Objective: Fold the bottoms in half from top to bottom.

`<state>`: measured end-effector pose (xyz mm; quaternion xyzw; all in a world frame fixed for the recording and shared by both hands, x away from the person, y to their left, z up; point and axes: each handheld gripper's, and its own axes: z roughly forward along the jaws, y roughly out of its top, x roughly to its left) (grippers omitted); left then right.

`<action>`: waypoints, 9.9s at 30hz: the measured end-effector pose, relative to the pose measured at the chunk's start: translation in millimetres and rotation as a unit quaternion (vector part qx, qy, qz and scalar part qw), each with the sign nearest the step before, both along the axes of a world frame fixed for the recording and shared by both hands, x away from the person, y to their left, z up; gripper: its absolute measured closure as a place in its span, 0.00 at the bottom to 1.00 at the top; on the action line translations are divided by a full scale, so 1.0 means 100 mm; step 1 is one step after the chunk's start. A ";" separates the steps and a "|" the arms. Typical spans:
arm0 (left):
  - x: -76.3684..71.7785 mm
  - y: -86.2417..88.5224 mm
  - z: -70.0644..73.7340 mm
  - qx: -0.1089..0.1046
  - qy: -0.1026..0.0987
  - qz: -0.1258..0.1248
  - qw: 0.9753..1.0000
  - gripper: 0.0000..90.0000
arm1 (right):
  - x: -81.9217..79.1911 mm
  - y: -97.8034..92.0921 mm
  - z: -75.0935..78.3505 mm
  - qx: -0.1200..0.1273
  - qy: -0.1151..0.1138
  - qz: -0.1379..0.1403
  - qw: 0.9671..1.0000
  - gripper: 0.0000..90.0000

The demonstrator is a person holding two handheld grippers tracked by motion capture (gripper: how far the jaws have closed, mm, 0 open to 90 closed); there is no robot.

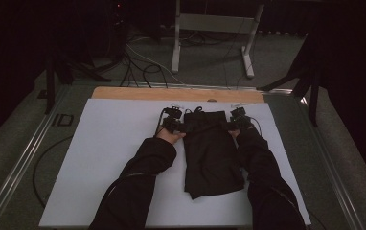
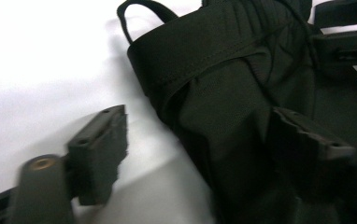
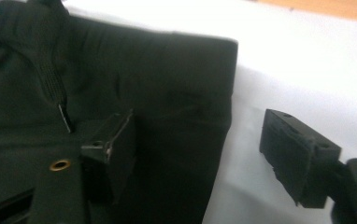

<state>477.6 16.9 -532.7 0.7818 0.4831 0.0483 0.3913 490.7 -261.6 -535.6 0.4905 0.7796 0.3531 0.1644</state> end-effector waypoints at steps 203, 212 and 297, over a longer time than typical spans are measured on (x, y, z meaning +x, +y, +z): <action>-2.02 0.33 0.27 -0.018 -0.088 -0.213 0.973 0.68 | -2.46 -0.21 0.20 0.031 -0.044 0.117 0.992 0.68; -1.97 0.44 0.39 -0.041 -0.110 -0.210 0.971 0.29 | -2.43 -0.27 0.40 0.069 -0.061 0.119 0.989 0.23; -2.14 0.17 0.29 0.002 -0.071 -0.292 0.954 1.00 | -2.46 -0.14 0.28 0.067 -0.025 0.175 0.982 1.00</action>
